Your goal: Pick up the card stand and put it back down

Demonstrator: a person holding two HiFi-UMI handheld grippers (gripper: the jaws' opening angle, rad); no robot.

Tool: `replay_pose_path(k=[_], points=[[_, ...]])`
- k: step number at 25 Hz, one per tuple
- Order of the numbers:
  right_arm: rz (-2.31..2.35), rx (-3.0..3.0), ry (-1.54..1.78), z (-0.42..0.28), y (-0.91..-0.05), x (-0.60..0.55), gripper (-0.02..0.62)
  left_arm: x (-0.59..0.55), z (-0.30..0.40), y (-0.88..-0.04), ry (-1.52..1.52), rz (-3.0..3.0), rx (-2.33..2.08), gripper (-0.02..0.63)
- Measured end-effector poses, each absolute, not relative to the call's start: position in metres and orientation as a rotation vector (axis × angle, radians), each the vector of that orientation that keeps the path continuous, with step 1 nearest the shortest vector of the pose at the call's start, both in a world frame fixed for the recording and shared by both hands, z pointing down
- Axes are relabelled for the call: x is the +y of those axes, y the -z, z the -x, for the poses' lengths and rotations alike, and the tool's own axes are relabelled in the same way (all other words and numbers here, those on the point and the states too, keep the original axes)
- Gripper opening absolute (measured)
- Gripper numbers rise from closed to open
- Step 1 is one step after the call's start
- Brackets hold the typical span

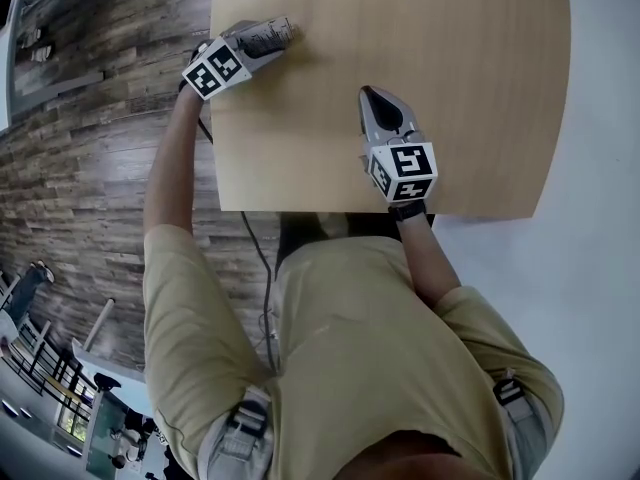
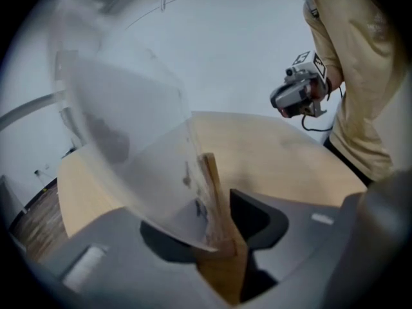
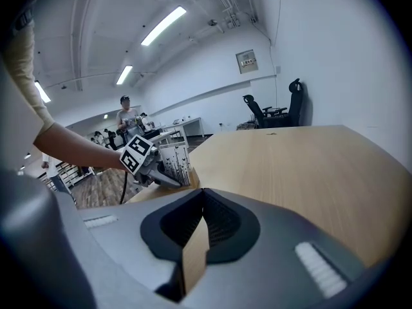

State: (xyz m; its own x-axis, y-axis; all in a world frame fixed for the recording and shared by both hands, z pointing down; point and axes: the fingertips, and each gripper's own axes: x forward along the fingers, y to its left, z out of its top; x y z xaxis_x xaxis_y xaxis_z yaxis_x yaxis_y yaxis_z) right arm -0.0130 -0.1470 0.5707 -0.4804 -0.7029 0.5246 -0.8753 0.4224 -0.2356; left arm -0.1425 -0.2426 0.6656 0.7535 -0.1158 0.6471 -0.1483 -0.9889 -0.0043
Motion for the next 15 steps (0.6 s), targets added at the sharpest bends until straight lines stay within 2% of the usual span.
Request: replay_pose_path(k=[1,3,6,9,15], points=[[-1.358,-2.335,-0.693,0.012,-0.569,-0.145,0.006,-0.241,0.144,-0.667,-1.063,-2.875,-0.237,0.168],[-1.358,-2.335,-0.691,0.012,-0.568,-0.141,0.006,-0.240,0.149,-0.668,-1.033,-2.833,-0.298,0.268],[-1.358,-2.339,-0.687,0.012,-0.566,-0.134,0.006,-0.242,0.158,-0.659,-0.993,-2.783,-0.417,0.356],[-1.369,-2.352,-0.672,0.009,-0.555,-0.128,0.006,-0.248,0.171,-0.632,-0.900,-2.738,-0.582,0.380],[-1.411,-2.403,-0.615,0.018,-0.517,-0.127,0.006,-0.242,0.212,-0.558,-0.638,-2.683,-0.961,0.380]])
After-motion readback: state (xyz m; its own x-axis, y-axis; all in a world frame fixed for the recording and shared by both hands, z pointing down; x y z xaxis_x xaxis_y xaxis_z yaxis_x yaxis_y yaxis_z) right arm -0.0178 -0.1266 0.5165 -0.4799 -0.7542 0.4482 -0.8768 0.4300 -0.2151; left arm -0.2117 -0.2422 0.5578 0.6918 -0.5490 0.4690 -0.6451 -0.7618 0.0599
